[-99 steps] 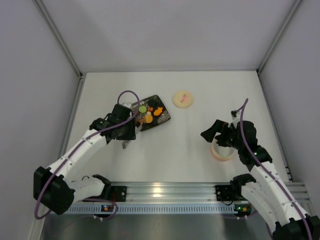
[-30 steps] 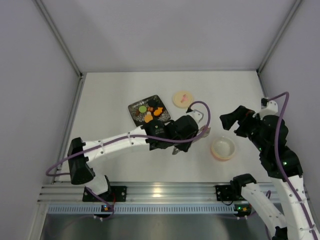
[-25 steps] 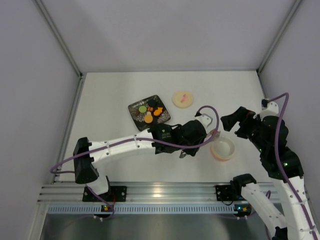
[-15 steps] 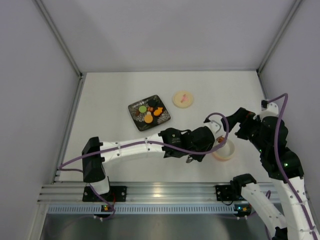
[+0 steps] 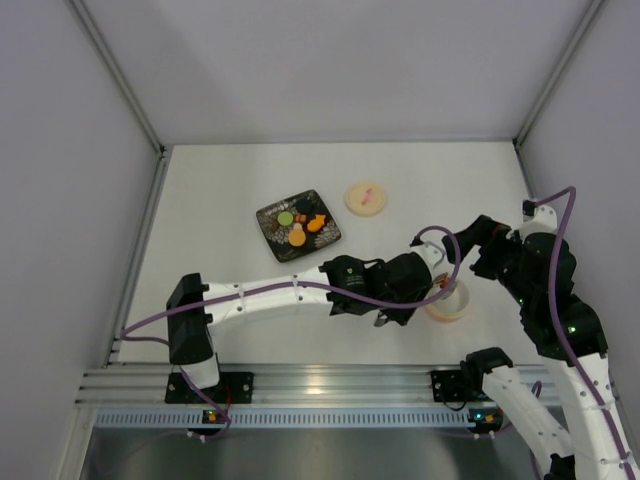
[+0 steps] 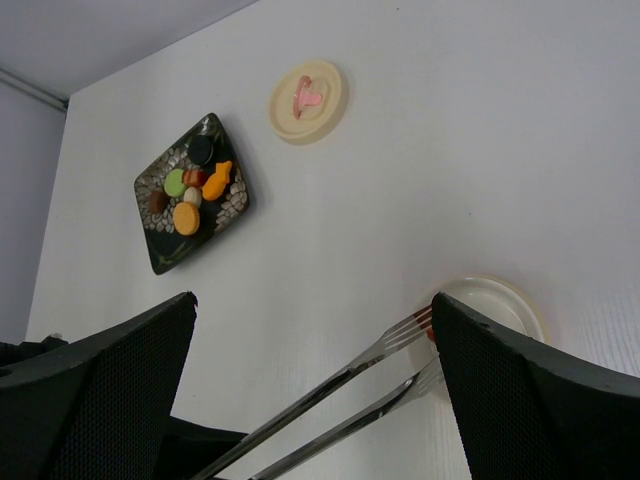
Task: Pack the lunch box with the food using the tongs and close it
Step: Place the fake food in the packing box.
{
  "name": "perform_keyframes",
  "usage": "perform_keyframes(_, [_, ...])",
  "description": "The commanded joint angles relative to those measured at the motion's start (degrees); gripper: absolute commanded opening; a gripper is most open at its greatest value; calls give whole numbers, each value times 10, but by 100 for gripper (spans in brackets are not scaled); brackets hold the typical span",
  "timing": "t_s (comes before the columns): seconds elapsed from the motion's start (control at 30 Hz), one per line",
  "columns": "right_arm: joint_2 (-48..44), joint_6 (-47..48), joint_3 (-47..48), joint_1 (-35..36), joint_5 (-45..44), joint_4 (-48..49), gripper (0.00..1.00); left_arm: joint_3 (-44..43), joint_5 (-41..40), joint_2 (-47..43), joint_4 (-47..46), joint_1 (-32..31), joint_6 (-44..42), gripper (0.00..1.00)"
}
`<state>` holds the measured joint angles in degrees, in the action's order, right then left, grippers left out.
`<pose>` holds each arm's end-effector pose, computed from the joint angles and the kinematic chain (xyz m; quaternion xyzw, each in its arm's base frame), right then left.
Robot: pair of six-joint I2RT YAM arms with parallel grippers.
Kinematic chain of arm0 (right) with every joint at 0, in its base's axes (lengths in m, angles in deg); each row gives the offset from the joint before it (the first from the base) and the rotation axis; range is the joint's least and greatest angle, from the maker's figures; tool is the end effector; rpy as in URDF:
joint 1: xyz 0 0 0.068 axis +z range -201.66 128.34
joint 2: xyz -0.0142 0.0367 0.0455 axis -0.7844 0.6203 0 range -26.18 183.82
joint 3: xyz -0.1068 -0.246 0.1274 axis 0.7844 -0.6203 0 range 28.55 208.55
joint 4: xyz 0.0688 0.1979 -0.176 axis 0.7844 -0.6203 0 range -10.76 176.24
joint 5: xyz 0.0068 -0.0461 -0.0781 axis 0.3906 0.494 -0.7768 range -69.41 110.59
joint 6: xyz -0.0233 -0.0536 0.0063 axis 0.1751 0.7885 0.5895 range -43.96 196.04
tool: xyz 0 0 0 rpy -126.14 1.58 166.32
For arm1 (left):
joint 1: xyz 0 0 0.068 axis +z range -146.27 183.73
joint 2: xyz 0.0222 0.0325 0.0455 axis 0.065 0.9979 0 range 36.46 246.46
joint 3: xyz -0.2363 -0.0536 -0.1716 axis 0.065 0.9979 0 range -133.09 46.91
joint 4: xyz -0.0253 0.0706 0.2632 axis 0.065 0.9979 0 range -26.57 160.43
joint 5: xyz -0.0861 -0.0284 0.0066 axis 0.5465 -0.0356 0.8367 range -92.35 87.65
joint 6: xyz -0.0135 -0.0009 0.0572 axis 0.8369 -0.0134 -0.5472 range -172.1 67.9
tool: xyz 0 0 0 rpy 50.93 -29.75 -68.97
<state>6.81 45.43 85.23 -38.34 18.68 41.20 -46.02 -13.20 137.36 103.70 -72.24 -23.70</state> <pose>0.0962 0.0213 0.3869 0.1334 0.8149 0.1981 0.5280 0.1084 -0.4013 0.3344 0.3443 0.8648 -0.2261 0.2873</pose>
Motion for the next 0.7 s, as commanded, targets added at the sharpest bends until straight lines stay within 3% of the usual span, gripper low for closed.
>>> perform_keyframes(0.0, [-4,6,9,-8,-4,-8,99,-24,3,-4,-27,-3,1,43])
perform_keyframes(0.67, [-5,6,-1,-8,-2,-3,99,-16,-24,-42,-20,-3,6,45])
